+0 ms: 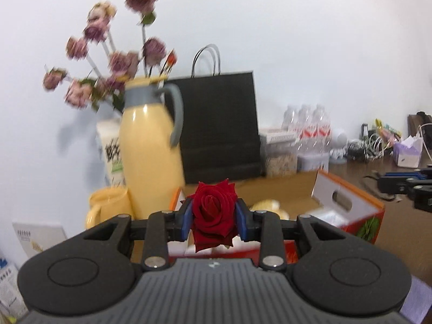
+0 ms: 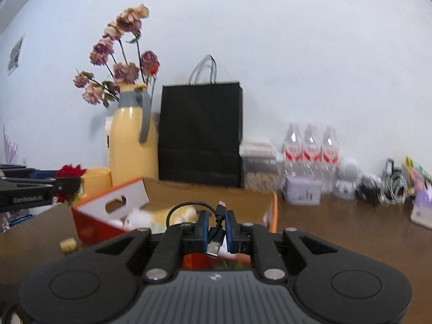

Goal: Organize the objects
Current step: 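Carry the rose and cable plug into the cardboard box and release both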

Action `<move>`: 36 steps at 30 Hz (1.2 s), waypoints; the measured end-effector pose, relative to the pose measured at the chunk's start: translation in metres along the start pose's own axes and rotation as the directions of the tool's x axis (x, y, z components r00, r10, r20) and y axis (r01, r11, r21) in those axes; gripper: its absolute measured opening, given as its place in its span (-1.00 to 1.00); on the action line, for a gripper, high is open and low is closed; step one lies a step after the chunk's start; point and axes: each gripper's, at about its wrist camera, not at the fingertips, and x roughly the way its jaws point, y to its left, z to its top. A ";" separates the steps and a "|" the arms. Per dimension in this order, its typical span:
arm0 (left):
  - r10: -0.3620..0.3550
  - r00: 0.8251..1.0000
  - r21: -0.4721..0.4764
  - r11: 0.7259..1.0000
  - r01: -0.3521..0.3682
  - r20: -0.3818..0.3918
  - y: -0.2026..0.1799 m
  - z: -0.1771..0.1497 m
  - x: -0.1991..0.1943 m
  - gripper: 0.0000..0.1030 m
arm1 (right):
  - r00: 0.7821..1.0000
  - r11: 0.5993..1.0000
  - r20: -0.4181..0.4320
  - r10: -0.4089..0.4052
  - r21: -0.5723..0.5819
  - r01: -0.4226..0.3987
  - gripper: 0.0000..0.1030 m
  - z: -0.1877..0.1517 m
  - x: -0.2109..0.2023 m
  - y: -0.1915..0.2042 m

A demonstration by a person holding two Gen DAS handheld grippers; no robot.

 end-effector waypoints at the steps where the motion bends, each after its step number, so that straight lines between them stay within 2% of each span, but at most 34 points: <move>1: -0.005 1.000 0.001 1.000 0.005 0.011 -0.002 0.004 0.003 -0.35 | 1.000 1.000 0.009 0.002 -0.010 -0.002 -0.78 0.006 0.005 0.003; 8: -0.012 0.999 -0.052 0.999 0.014 0.032 -0.011 0.026 0.036 -0.35 | 1.000 1.000 -0.009 0.015 0.017 -0.015 -0.78 0.033 0.056 0.018; 14: -0.003 1.000 -0.103 0.995 0.000 -0.030 -0.004 0.027 0.077 -0.35 | 0.998 0.996 -0.068 -0.010 0.088 0.015 -0.78 0.033 0.105 0.011; 21: 0.009 0.992 -0.097 0.995 -0.021 -0.127 0.003 0.004 0.104 -0.34 | 0.987 0.995 -0.157 -0.023 0.092 0.037 -0.77 0.010 0.129 0.004; 23: 0.011 0.991 -0.099 0.995 -0.025 -0.136 0.003 0.000 0.106 -0.27 | 0.985 0.996 -0.169 -0.017 0.085 0.032 -0.76 0.007 0.131 0.005; 25: 0.027 0.990 -0.096 0.995 -0.040 -0.135 0.002 0.000 0.105 0.02 | 0.983 0.996 -0.180 -0.021 0.081 0.036 -0.75 0.006 0.131 0.006; 26: 0.045 0.990 -0.095 0.994 -0.057 -0.133 0.001 0.000 0.104 0.48 | 0.982 0.996 -0.187 -0.030 0.079 0.045 -0.57 0.005 0.131 0.006; 27: 0.069 0.991 -0.093 0.992 -0.080 -0.119 0.000 -0.001 0.102 0.85 | 0.980 0.995 -0.196 -0.037 0.080 0.054 -0.41 0.004 0.131 0.005; 28: 0.088 0.991 -0.090 0.991 -0.097 -0.097 0.000 0.000 0.099 0.96 | 0.979 0.995 -0.200 -0.040 0.085 0.058 -0.04 0.003 0.130 0.004; 29: 0.098 0.992 -0.087 0.991 -0.105 -0.081 -0.001 0.000 0.096 1.00 | 0.979 0.994 -0.199 -0.040 0.093 0.060 0.38 0.003 0.130 0.003; 30: 0.097 0.993 -0.089 0.991 -0.104 -0.073 -0.001 0.001 0.095 1.00 | 0.979 0.993 -0.198 -0.041 0.100 0.062 0.57 0.003 0.129 0.002; 31: 0.096 0.993 -0.093 0.990 -0.103 -0.069 -0.001 0.001 0.094 1.00 | 0.980 0.993 -0.195 -0.040 0.105 0.062 0.89 0.003 0.128 0.001; 32: 0.097 0.993 -0.097 0.990 -0.104 -0.068 -0.001 0.002 0.094 1.00 | 0.981 0.992 -0.192 -0.038 0.109 0.060 1.00 0.004 0.128 0.001; 36: 0.101 0.992 -0.099 0.989 -0.108 -0.074 -0.002 0.004 0.095 1.00 | 0.983 0.992 -0.178 -0.042 0.111 0.062 1.00 0.006 0.122 0.001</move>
